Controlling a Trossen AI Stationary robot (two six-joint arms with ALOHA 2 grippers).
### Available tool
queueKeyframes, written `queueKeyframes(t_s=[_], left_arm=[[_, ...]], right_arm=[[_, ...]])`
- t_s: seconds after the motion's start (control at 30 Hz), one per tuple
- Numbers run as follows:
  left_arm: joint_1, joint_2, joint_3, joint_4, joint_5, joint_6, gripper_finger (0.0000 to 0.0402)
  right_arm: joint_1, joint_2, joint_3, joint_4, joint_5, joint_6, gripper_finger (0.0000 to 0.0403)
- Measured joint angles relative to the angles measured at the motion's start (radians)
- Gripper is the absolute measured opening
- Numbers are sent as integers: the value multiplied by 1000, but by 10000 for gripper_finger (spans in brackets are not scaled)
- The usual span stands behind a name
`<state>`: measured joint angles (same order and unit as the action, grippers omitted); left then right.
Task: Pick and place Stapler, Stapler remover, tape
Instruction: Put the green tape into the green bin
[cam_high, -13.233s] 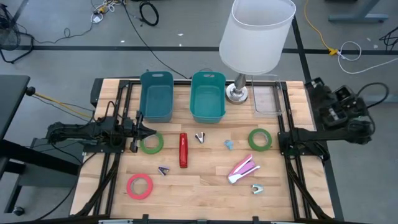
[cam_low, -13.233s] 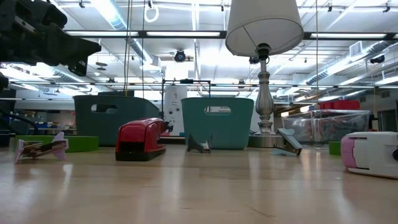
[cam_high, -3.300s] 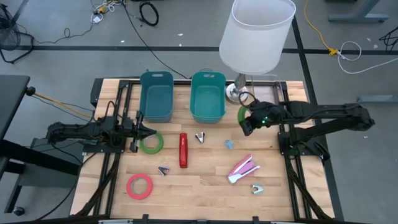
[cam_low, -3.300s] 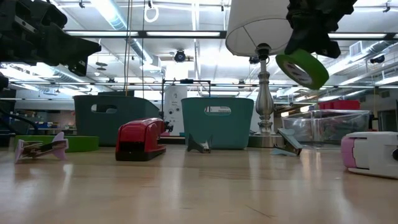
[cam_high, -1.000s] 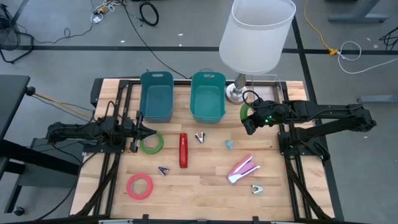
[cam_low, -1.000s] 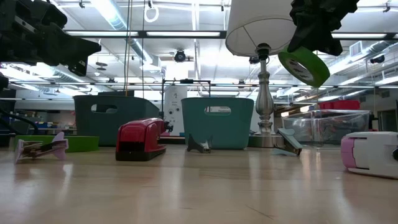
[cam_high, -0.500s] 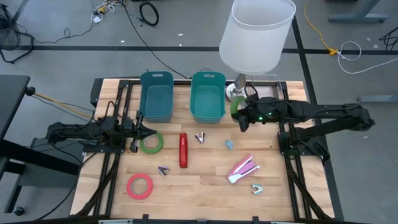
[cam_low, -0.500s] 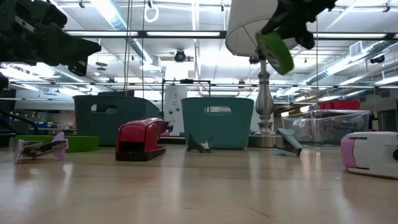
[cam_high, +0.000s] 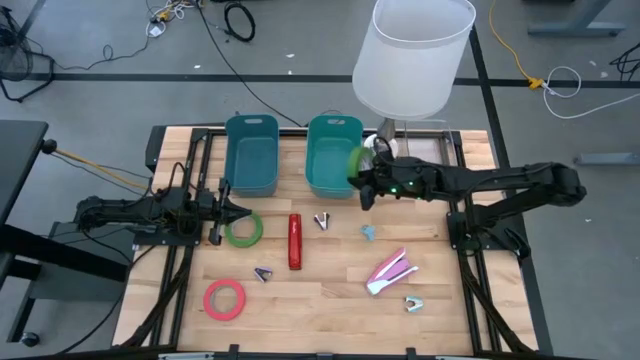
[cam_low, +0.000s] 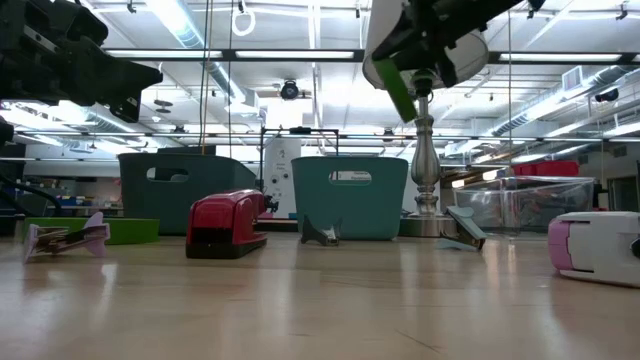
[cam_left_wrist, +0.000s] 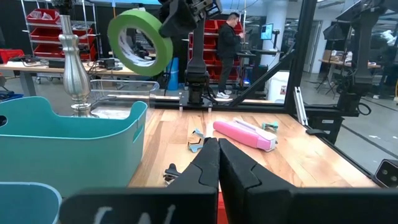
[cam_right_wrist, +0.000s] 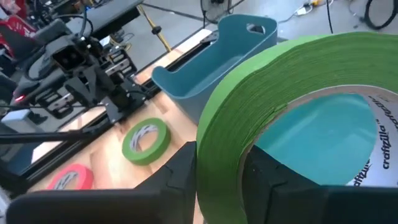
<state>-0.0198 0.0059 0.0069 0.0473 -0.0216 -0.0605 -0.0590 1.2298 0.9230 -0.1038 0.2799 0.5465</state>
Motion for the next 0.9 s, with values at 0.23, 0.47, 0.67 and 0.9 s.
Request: queueKeyframes(t_s=[0.23,0.47,0.67,0.9], left_arm=[[0,0,0,0,0,0,3],[0,0,0,0,0,0,3],[0,0,0,0,0,0,3],[0,0,0,0,0,0,3]], right_arm=[[-55,96,0,104,27,-61,90],[-102,181,0,215,16,-61,90],[-113,218,0,240,15,-58,90],[-119,219,0,238,8,-68,90]])
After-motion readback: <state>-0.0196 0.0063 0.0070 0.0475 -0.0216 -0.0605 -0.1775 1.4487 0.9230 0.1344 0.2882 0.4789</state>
